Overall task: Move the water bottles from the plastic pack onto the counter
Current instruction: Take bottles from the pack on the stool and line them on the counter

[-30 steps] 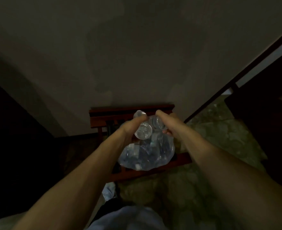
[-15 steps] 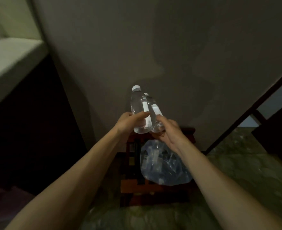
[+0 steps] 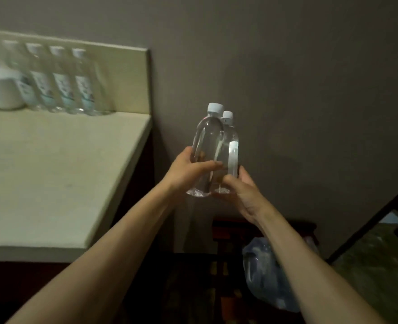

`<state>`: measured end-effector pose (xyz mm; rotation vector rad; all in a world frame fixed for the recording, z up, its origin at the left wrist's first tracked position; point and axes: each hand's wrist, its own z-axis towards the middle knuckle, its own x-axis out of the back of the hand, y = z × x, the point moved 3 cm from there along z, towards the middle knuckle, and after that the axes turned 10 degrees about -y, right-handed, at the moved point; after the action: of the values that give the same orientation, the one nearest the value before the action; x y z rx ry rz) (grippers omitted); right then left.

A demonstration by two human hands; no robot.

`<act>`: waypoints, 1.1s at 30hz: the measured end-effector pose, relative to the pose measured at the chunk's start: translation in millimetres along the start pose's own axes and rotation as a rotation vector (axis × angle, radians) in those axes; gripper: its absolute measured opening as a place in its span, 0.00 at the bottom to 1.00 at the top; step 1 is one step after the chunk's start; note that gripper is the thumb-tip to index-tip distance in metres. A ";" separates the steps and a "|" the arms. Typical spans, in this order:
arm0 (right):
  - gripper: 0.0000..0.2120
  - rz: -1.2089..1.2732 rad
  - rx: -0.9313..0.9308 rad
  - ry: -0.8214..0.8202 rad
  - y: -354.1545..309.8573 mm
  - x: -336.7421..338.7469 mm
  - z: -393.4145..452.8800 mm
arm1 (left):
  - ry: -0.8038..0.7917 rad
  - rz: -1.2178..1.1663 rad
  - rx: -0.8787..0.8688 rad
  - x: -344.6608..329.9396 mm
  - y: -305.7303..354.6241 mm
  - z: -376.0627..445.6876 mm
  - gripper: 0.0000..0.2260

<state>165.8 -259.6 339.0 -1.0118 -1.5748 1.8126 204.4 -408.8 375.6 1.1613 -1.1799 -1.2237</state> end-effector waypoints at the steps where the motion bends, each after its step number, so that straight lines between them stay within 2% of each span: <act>1: 0.22 -0.005 0.016 0.000 -0.2 -14.2 6.6 | 0.029 0.015 -0.021 13.6 4.6 -5.2 0.22; 9: 0.29 -0.234 0.137 -0.068 -16.1 -91.1 69.1 | 0.124 -0.060 -0.091 112.0 20.2 -17.4 0.21; 12: 0.36 -0.278 0.118 -0.130 -14.4 -110.2 100.4 | 0.149 -0.008 -0.091 142.4 24.8 -6.8 0.20; 15: 0.43 -0.246 0.107 -0.112 -9.7 -124.6 133.7 | 0.224 0.097 -0.111 167.4 32.3 0.8 0.20; 18: 0.32 -0.216 0.153 -0.142 -9.2 -137.8 160.3 | 0.277 0.141 -0.111 191.3 38.4 11.9 0.20; 21: 0.19 -0.194 0.203 -0.189 -6.4 -150.7 179.4 | 0.289 0.137 -0.098 215.3 41.3 20.5 0.25; 23: 0.15 -0.204 0.225 -0.176 -3.8 -158.5 189.7 | 0.285 0.141 -0.105 226.8 40.8 25.0 0.23; 25: 0.16 -0.224 0.245 -0.132 -0.9 -165.1 197.6 | 0.294 0.149 -0.109 237.0 38.7 28.4 0.23; 30: 0.31 -0.486 0.271 -0.003 -1.4 -177.1 209.2 | 0.216 0.127 -0.118 259.4 33.9 42.2 0.26; 33: 0.33 -0.581 0.291 0.082 -1.0 -186.0 213.9 | 0.160 0.107 -0.120 275.6 30.2 51.1 0.27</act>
<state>100.0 -531.5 384.6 -0.4253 -1.3249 1.5057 154.4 -683.9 412.2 1.0726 -1.0216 -1.0849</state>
